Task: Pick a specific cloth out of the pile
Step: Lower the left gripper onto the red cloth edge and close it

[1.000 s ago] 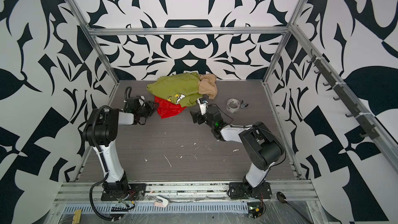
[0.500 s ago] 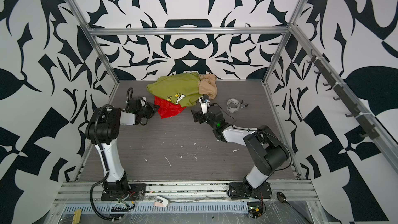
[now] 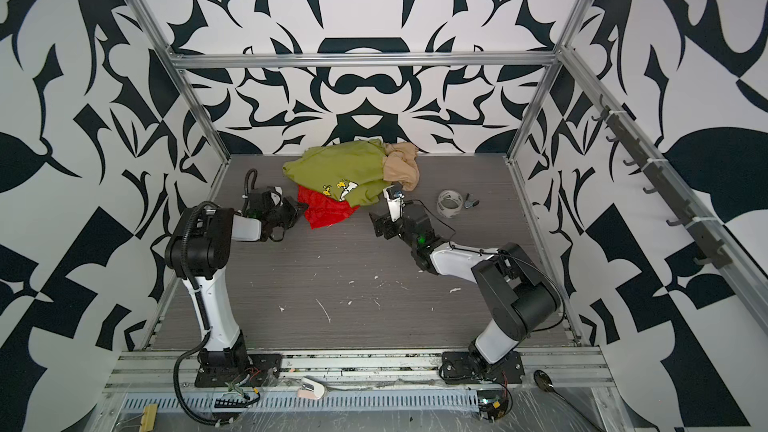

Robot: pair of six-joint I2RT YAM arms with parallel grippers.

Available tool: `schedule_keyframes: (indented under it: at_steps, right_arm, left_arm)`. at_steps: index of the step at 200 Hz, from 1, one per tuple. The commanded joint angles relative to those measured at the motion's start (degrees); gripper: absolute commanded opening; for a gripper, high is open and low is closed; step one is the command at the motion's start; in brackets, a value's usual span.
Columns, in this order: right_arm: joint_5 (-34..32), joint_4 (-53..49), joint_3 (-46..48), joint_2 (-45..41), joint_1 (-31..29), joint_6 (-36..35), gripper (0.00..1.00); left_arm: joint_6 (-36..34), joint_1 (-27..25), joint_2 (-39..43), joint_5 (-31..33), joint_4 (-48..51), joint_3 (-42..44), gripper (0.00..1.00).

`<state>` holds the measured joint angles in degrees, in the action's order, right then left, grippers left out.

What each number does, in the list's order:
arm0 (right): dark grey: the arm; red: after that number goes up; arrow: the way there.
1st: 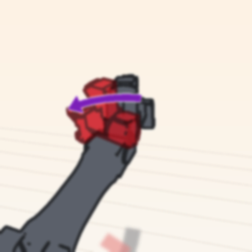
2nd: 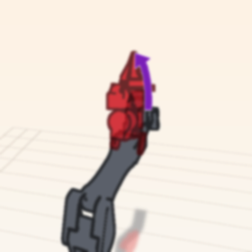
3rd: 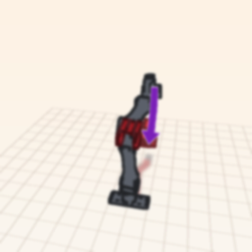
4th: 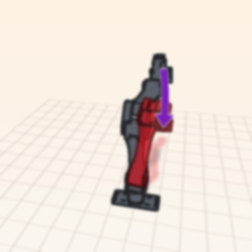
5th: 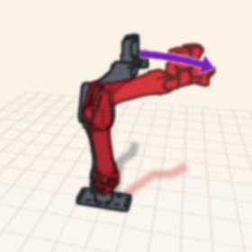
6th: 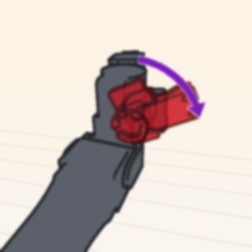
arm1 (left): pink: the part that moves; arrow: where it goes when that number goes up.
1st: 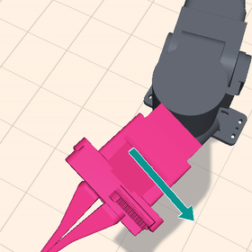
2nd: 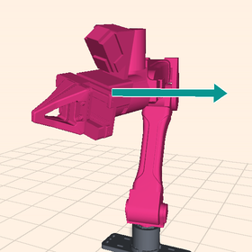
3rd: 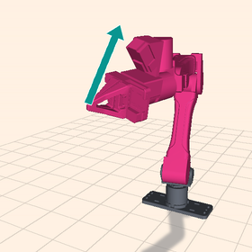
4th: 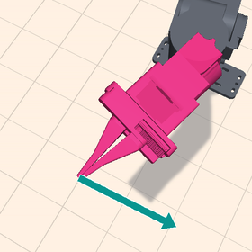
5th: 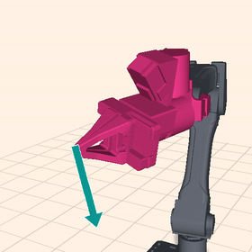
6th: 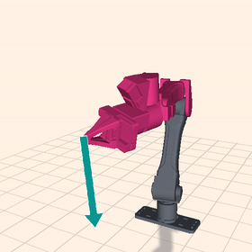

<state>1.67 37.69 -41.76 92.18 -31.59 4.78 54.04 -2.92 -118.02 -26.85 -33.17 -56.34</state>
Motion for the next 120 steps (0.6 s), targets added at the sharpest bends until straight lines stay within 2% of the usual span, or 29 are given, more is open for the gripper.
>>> schedule_keyframes:
  at_steps: [1, 120]
  right_arm:
    - [-0.32, 1.33, -1.12, -2.0, -0.39, -0.5, 0.91]
    - [-0.99, 0.21, -1.09, -2.97, -1.1, -0.6, 0.91]
  left_arm:
    - [0.29, -0.21, 3.67, -0.91, 0.45, -0.8, 0.01]
    - [1.08, -1.38, 10.8, -1.48, 3.2, -2.9, 0.0]
